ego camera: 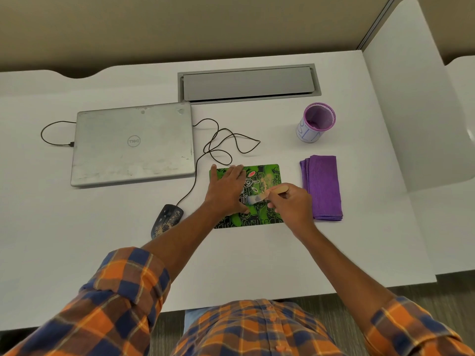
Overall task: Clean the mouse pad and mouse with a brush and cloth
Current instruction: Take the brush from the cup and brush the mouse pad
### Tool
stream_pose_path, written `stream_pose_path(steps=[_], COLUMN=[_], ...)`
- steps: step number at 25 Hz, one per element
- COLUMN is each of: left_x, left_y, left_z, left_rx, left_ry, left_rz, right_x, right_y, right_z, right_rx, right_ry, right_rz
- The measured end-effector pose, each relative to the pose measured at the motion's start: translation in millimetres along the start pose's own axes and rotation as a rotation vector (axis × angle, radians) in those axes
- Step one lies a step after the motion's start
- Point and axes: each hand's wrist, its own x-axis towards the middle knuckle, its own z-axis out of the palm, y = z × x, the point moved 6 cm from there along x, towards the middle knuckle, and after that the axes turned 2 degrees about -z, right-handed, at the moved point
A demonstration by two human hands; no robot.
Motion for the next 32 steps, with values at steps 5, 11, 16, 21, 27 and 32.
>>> stream_pose_path(steps=[5, 11, 16, 21, 27, 32], left_x=[-0.8, 0.5, 0.9, 1.1, 2.4, 3.2], left_y=[-0.6, -1.3, -1.0, -1.9, -2.5, -2.9], left_z=[0.7, 2.3, 2.6, 4.2, 5.9, 7.3], left_rx=[0.002, 0.009, 0.008, 0.011, 0.005, -0.001], left_ry=[0.002, -0.004, 0.003, 0.005, 0.011, 0.013], left_rz=[0.002, 0.0, -0.002, 0.001, 0.0, 0.001], right_x=[13.5, 19.2, 21.3, 31.6, 31.0, 36.7], right_y=[6.3, -0.5, -5.5, 3.1, -12.5, -9.1], right_z=[-26.3, -28.4, -2.5, -34.4, -10.5, -10.4], right_rx=[-0.07, -0.031, -0.018, -0.067, -0.019, -0.053], right_ry=[0.084, 0.074, 0.002, 0.103, 0.037, 0.054], right_rz=[-0.011, -0.019, -0.023, -0.006, -0.029, -0.028])
